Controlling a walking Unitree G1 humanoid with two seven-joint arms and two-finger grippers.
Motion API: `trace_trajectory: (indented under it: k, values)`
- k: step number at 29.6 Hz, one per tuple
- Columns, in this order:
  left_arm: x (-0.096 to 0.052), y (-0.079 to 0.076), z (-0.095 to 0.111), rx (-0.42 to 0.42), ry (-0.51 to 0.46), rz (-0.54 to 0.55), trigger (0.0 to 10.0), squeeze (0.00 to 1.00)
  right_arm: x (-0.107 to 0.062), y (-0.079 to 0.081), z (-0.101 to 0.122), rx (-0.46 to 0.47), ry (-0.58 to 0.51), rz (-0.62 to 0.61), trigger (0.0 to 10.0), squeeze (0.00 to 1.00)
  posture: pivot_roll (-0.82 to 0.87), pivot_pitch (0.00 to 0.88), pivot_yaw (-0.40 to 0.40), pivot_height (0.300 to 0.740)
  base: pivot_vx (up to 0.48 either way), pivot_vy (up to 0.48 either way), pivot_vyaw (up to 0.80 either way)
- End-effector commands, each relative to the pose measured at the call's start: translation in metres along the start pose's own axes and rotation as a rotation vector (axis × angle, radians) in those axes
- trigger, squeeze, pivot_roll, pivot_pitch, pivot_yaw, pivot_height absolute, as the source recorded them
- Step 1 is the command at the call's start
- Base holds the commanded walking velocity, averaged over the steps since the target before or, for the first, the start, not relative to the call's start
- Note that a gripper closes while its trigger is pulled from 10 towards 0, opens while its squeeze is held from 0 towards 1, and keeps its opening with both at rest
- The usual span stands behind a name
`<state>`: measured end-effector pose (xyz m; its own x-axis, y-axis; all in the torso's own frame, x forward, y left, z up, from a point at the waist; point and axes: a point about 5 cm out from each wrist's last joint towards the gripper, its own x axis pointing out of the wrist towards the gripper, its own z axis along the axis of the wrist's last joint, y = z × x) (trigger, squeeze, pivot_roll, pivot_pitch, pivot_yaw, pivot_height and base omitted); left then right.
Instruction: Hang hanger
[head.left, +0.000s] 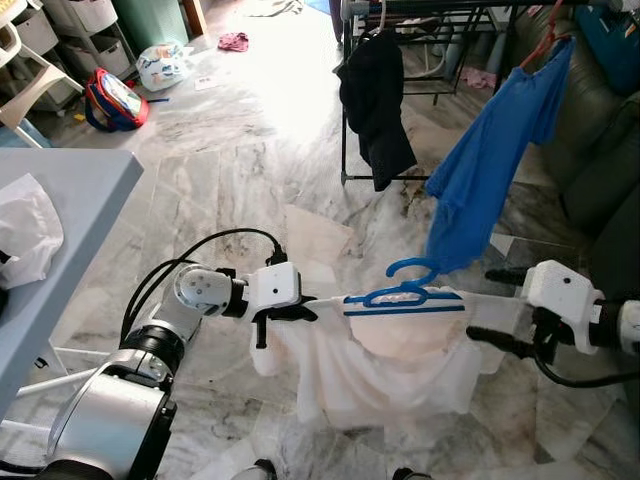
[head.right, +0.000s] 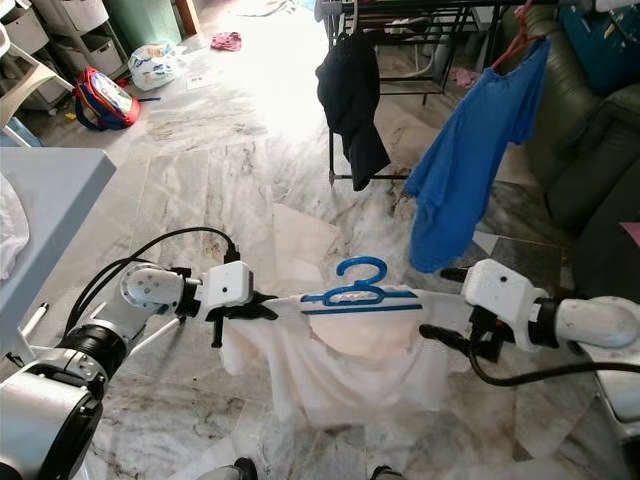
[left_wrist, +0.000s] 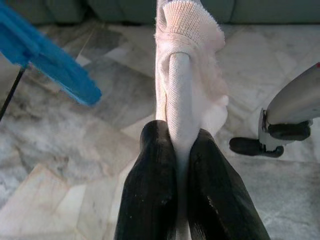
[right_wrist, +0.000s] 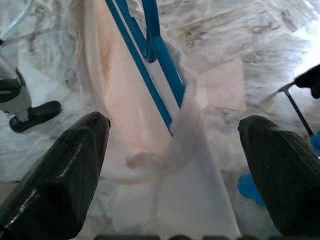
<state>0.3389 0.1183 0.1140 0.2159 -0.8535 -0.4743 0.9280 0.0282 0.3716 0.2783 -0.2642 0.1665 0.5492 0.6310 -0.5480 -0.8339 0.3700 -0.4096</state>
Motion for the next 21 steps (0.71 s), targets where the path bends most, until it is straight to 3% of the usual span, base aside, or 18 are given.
trace_trajectory:
  k: [1,9,10,11,13,21]
  values:
    - [0.0,0.002,0.007,0.041,-0.035,-0.005,10.0,0.0,0.003,-0.001,0.003,-0.042,0.008,0.041,10.0,0.0,-0.11,0.208,0.093,0.74,0.0,0.0,0.0]
    - [0.006,-0.002,0.012,0.062,-0.065,-0.041,10.0,0.0,0.017,-0.005,0.013,-0.085,-0.014,0.115,10.0,0.0,-0.11,0.21,0.091,0.74,0.0,0.0,0.0]
    - [0.006,-0.002,0.012,0.064,-0.066,-0.042,10.0,0.0,0.018,-0.005,0.013,-0.083,-0.015,0.127,8.1,0.0,-0.11,0.21,0.091,0.74,0.0,0.0,0.0]
    - [0.006,-0.002,0.012,0.065,-0.066,-0.043,10.0,0.0,0.019,-0.005,0.014,-0.082,-0.015,0.135,8.1,0.0,-0.11,0.21,0.091,0.74,0.0,0.0,0.0]
    - [0.006,-0.002,0.012,0.066,-0.07,-0.045,10.0,0.0,0.02,-0.004,0.014,-0.077,-0.017,0.16,0.0,0.0,-0.11,0.212,0.089,0.74,0.0,0.0,0.0]
    - [0.009,-0.002,0.015,0.071,-0.084,-0.047,10.0,0.0,0.024,-0.004,0.012,-0.074,-0.001,0.217,0.0,0.0,-0.11,0.214,0.088,0.74,0.0,0.0,0.0]
